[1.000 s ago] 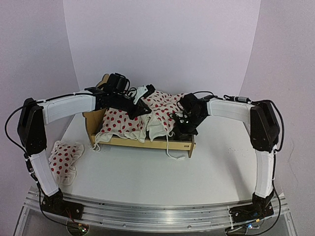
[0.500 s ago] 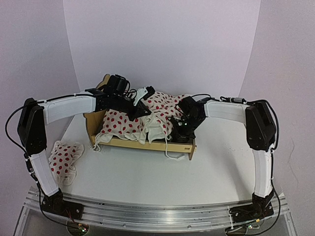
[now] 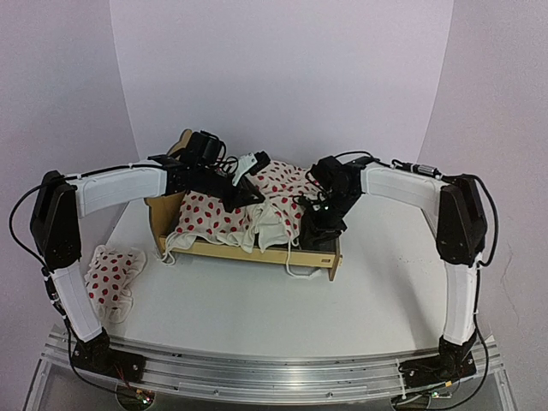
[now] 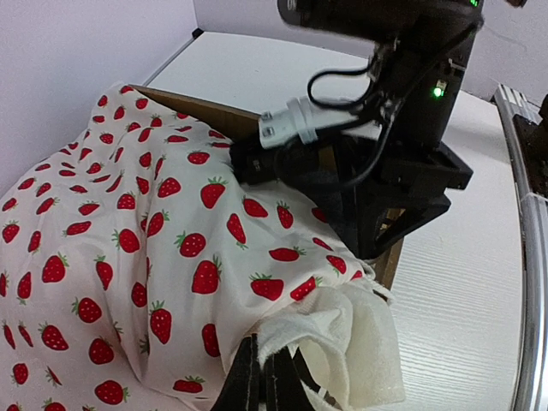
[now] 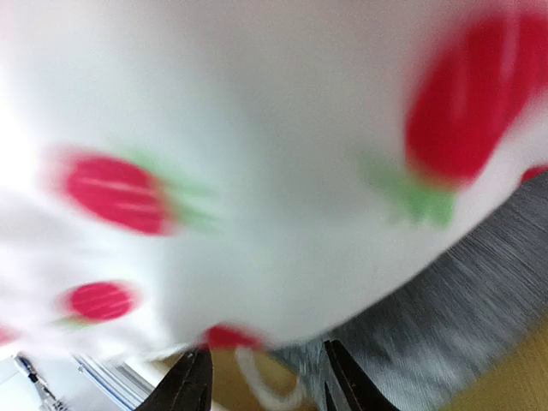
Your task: Set up the pet bed
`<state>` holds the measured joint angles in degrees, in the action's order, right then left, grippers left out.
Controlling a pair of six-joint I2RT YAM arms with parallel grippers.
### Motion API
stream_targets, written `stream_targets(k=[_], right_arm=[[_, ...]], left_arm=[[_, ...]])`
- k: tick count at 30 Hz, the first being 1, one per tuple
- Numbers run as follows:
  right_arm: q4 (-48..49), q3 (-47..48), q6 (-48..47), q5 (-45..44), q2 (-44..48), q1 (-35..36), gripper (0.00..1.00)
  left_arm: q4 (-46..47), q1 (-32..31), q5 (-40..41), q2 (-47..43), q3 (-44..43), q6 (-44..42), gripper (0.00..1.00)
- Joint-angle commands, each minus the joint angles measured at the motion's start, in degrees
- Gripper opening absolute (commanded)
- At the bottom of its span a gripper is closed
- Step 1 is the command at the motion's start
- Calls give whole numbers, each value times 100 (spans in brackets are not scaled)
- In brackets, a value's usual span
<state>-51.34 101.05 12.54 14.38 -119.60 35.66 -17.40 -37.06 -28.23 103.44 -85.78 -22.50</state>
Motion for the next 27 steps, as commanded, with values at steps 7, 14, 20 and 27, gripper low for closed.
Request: stream_targets(k=[7,14,20,27], right_arm=[[-117,-820,-93,-638,1741,-1,49],[3095,-3639,-412,-1664,3673,1031,46],[8603,-7145,-313,-3169,4002,1860,45],[11511,-7567,-302,-4079,2090,2149,42]], left_arm=[[170,-201,-774,-69,143,389,0],[216,-205,-452,-9,32,372,0],[219,-205,-455,27,0,359,0],[103,-205,-352,62,-101,286,0]])
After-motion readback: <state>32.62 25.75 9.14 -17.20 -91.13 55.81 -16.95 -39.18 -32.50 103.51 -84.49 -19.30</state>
